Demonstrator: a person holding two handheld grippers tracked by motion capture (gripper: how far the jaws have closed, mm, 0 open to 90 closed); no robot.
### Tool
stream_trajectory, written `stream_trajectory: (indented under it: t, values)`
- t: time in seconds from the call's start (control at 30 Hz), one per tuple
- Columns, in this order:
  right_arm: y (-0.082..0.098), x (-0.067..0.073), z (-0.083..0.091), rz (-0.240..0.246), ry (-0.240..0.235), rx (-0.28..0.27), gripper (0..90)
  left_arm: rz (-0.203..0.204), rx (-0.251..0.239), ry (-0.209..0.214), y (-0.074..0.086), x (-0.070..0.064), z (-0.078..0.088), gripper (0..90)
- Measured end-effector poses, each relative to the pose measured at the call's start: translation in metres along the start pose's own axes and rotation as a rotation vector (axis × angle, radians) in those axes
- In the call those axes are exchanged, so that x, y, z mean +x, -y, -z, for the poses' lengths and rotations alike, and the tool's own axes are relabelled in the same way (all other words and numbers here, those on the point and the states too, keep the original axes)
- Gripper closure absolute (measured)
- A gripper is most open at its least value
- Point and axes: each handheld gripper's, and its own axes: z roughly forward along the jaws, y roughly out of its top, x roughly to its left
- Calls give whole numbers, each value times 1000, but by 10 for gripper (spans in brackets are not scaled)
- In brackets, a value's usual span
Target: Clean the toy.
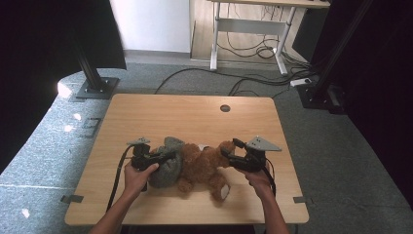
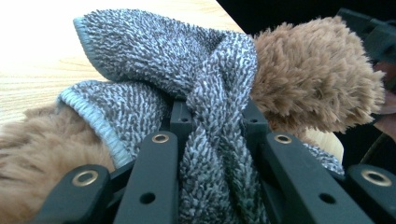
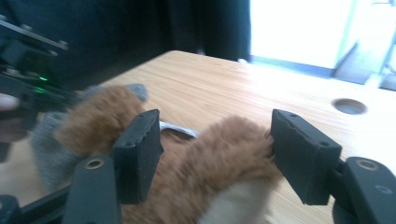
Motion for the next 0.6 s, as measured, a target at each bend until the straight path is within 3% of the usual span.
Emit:
stream_trajectory:
  t: [0.1,0.17,0.33,0.5,0.6]
  values:
    - [-6,8,-8,30,-32,22,332,-8,-4,0,3,-1,1,733]
    - [-11,14,-17,26,-56,51,311,-10,-7,3,5,-3,2,733]
    - [-26,21,-31,6,-43,54,303,-15,-13,4,9,-5,4,733]
    - [-28,19,-29,-10,-23,26,314,-25,-18,11,14,-8,5,734]
    - [-23,17,-31,-11,-48,66,322,-28,-22,16,18,-11,6,734]
